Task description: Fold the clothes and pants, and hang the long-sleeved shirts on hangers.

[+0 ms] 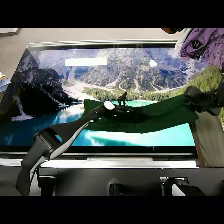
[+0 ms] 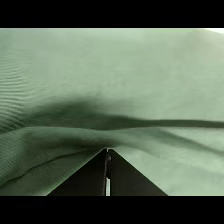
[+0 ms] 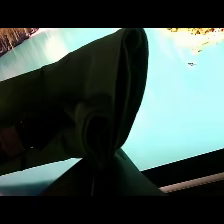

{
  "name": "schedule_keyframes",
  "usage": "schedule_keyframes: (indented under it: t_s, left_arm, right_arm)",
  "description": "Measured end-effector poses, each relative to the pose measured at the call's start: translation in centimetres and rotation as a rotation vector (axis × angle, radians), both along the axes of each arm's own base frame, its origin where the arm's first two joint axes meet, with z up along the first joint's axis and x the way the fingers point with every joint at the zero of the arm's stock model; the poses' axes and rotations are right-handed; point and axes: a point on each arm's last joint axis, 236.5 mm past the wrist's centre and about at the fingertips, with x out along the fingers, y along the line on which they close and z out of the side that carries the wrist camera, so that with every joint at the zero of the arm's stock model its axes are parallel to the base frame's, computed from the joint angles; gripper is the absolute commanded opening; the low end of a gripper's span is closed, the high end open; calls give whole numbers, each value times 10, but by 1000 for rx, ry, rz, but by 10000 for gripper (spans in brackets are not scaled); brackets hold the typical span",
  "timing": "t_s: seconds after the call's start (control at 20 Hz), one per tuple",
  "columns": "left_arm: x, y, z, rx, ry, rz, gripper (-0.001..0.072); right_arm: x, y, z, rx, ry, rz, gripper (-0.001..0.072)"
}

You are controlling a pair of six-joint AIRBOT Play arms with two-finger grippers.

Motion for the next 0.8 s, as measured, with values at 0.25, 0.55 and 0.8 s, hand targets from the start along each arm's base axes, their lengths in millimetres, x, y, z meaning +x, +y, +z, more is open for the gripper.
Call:
schedule_keyframes:
  t_s: [0.25,0.55,0.8]
  left_arm:
    - [17,86,23,180,-81,-141,15]
    - [72,275,87,549,-224,-57,17]
    - [83,393,144,701,-262,118,18]
  right_arm:
    - [19,10,10,60,-73,-27,28]
    - [50,98,32,266,-185,3,28]
    - [67,207,13,402,-170,64,28]
